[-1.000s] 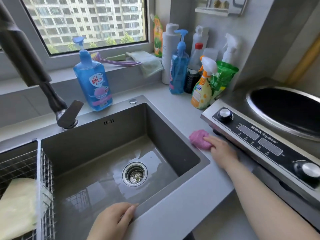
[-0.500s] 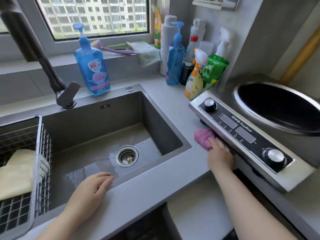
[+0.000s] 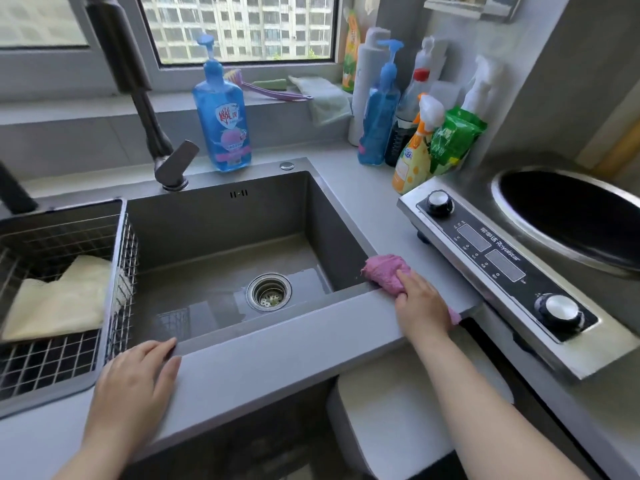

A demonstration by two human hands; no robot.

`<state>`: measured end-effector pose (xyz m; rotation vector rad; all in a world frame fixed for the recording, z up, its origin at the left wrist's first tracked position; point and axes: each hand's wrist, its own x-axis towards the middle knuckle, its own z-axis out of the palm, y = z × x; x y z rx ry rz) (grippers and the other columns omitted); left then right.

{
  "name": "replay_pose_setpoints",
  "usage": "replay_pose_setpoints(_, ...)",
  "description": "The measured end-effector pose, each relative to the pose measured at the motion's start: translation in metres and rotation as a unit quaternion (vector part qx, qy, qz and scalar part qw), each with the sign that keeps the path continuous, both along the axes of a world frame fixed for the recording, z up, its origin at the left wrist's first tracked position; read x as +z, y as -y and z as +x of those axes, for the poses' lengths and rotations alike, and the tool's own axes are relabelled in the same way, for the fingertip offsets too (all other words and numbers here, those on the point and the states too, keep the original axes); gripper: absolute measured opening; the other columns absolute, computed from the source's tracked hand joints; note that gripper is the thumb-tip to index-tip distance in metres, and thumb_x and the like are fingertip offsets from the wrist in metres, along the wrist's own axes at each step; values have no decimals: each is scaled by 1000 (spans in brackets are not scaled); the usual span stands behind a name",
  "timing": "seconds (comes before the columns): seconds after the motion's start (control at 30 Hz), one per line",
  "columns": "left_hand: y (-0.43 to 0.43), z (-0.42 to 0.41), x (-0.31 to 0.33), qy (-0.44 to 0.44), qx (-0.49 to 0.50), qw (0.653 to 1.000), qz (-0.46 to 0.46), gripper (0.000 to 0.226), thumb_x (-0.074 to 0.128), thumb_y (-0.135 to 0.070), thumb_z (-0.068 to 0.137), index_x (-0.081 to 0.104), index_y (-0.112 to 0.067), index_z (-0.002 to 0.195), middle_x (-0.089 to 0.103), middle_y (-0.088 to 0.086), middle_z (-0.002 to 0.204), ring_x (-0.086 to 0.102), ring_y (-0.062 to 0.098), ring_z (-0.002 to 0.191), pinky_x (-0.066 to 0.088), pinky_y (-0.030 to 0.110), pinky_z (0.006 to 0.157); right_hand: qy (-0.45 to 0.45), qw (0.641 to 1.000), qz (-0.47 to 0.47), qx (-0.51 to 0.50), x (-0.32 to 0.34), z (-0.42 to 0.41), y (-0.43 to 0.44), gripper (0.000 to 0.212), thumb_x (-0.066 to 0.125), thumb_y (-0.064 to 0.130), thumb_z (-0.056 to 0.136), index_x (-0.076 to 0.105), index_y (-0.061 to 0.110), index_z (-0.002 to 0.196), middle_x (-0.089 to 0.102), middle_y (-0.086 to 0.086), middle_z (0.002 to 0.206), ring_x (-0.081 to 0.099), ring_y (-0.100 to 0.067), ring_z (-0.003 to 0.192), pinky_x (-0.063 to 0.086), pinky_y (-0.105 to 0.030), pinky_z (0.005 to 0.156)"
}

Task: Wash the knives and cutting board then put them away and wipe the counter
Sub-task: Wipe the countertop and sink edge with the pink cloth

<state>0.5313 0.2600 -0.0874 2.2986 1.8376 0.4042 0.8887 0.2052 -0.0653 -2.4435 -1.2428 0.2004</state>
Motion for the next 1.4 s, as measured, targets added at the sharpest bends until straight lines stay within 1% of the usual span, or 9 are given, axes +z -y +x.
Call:
replay_pose_setpoints(0.1, 1, 0, 1, 8, 12, 1000, 0, 51, 38, -31, 79, 67, -2, 109, 66, 20, 106, 58, 42, 102, 38, 53, 92, 27, 1000, -1, -11, -7, -58, -6, 49, 35, 7, 92, 36, 13, 141, 30, -13, 150, 32, -23, 137, 25, -26, 110)
replay_pose_setpoints(0.23, 3, 1, 5, 16, 7, 1000, -7, 54, 32, -35, 81, 66, -5, 111, 65, 16, 110, 56, 38, 106, 35, 49, 96, 77, 974, 33, 213, -14, -121, 1, 41, 56, 19, 52, 75, 22, 89, 74, -2, 92, 72, -15, 81, 55, -22, 65)
replay_pose_setpoints(0.37, 4, -4, 8, 53, -2, 998, -28, 57, 31, -37, 80, 65, -6, 114, 63, 13, 116, 53, 33, 113, 32, 44, 101, 45, 971, 29, 231, -10, -80, 5, 44, 47, 5, 74, 68, 15, 111, 68, -9, 114, 66, -23, 103, 51, -29, 86)
replay_pose_setpoints(0.5, 10, -24, 19, 157, -18, 984, -76, 36, 53, -25, 87, 64, -4, 114, 57, 11, 123, 48, 29, 121, 27, 38, 106, 32, 999, 22, 4, -8, -54, 8, 48, 41, 2, 91, 39, 10, 139, 35, -14, 148, 31, -27, 137, 19, -29, 109)
replay_pose_setpoints(0.63, 21, -88, 22, 134, -26, 991, 8, 39, 52, -29, 80, 69, 0, 100, 67, 16, 105, 60, 37, 102, 40, 56, 92, 51, 998, 8, -37, -8, -125, -5, 51, 34, 9, 95, 27, 15, 145, 21, -10, 154, 21, -23, 142, 15, -29, 113)
replay_pose_setpoints(0.83, 8, -202, 1, 42, 77, 996, 31, 63, 34, -40, 76, 62, 7, 107, 59, 28, 110, 55, 50, 102, 38, 65, 91, 63, 975, 25, 212, -14, -264, -12, 49, 36, 16, 60, 75, 18, 90, 74, -6, 91, 72, -17, 79, 55, -22, 62)
replay_pose_setpoints(1.13, 1, -252, 3, -2, 67, 998, 7, 54, 35, -34, 80, 65, 2, 107, 63, 23, 112, 55, 43, 109, 37, 55, 97, 61, 995, 22, -77, -12, -240, -13, 46, 34, 3, 90, 43, 4, 135, 43, -19, 141, 41, -32, 129, 28, -32, 104)
replay_pose_setpoints(1.27, 1, -256, -1, 14, 60, 998, 12, 51, 38, -31, 80, 65, 1, 108, 63, 21, 114, 54, 41, 112, 35, 53, 99, 82, 986, 59, 132, -23, -342, -22, 38, 48, 9, 58, 70, 11, 89, 72, -12, 84, 70, -29, 71, 53, -28, 64)
replay_pose_setpoints(1.4, 1, -259, -1, 24, 54, 998, 24, 54, 35, -35, 81, 66, 1, 108, 64, 20, 112, 56, 40, 110, 37, 52, 98, 83, 973, 68, 205, -15, -335, -19, 43, 52, 3, 70, 66, 11, 110, 68, -13, 107, 68, -30, 90, 55, -33, 73)
